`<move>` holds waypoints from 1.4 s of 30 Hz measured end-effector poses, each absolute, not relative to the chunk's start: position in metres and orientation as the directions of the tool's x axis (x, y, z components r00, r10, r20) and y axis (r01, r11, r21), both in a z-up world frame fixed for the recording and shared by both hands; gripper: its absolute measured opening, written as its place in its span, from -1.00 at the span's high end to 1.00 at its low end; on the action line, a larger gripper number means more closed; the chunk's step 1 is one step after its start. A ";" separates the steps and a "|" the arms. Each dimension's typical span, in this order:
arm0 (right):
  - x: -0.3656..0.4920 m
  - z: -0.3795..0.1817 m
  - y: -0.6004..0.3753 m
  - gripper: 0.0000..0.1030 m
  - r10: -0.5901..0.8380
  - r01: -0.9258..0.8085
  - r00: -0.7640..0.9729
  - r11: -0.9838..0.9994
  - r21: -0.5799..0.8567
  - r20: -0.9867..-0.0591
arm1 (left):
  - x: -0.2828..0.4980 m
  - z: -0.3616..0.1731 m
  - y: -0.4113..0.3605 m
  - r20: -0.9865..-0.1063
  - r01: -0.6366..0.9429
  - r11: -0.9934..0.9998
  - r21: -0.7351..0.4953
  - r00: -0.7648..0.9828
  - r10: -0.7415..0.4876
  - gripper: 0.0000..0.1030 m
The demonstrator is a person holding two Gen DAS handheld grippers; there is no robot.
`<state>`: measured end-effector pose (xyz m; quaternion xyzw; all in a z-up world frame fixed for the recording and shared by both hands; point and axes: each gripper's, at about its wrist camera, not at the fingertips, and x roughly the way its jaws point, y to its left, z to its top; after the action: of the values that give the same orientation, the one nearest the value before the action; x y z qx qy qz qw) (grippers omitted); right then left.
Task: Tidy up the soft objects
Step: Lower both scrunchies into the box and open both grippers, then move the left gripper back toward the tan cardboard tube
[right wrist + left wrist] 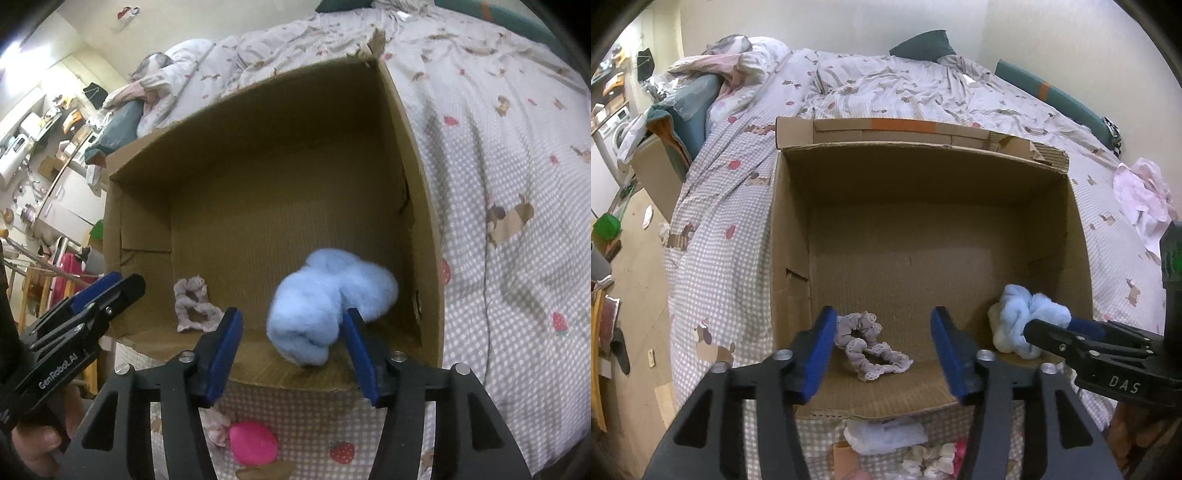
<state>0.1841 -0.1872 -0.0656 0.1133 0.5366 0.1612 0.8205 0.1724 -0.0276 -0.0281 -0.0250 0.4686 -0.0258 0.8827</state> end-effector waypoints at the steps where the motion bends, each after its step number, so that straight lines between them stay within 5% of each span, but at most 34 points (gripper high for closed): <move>1: 0.184 -0.064 -0.187 -0.21 0.384 -0.146 0.381 0.923 0.355 -0.841 | 0.172 -0.027 -0.027 -0.823 0.022 0.997 -0.069 0.564 -0.069 -0.48; 3: 0.184 -0.060 -0.189 -0.44 0.379 -0.147 0.405 0.925 0.350 -0.832 | 0.171 -0.024 -0.028 -0.816 0.020 0.997 -0.070 0.575 -0.069 -0.61; 11: 0.183 -0.045 -0.199 -0.51 0.348 -0.116 0.486 0.935 0.335 -0.801 | 0.167 -0.014 -0.024 -0.808 -0.001 0.997 -0.074 0.586 -0.060 -0.86; 42: 0.116 -0.032 -0.210 -0.56 0.358 -0.106 0.452 0.931 0.349 -0.817 | 0.096 -0.006 0.004 -0.843 -0.067 0.997 -0.043 0.538 0.000 -0.90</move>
<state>0.1163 -0.2098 -0.0320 0.1247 0.5051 0.1375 0.8429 0.0964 0.0045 -0.0061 -0.0349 0.4801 0.0192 0.8763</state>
